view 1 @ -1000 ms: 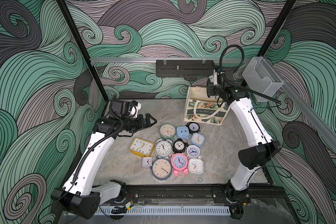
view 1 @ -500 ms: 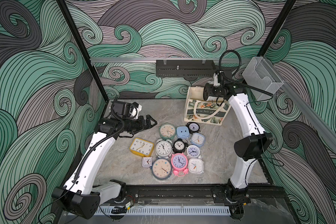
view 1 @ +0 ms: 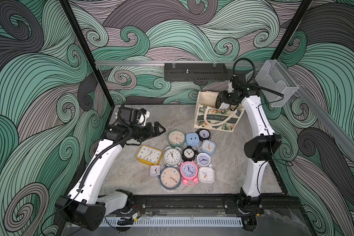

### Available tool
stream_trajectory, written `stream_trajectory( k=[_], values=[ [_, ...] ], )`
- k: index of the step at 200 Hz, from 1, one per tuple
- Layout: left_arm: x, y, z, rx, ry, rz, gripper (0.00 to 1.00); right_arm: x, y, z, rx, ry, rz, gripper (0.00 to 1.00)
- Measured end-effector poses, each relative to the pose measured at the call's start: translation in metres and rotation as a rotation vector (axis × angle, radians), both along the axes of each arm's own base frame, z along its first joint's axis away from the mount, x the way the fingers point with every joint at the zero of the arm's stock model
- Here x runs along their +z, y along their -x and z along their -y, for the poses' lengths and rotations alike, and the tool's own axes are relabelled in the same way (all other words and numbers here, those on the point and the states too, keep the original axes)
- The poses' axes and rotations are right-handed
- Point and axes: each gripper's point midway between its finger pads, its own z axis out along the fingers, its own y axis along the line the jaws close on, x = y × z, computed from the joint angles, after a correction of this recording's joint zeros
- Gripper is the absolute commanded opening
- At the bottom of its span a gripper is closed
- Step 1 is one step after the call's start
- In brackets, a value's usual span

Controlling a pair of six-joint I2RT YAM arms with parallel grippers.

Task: Put the alarm clock into the canvas bag
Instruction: Place the alarm at the canvas bag.

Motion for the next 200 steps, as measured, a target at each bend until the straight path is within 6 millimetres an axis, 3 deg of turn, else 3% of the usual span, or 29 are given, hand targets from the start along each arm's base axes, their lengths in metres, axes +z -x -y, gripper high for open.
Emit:
stream_trajectory(
  k=[107,200],
  values=[
    [-0.009,-0.001,0.0,0.003,-0.001,-0.013,0.99,-0.05,-0.019,0.014,-0.124,-0.174,-0.141,0.3],
    [-0.02,0.0,0.0,0.007,-0.005,-0.037,0.99,-0.023,-0.01,0.058,-0.144,0.086,-0.09,0.32]
  ],
)
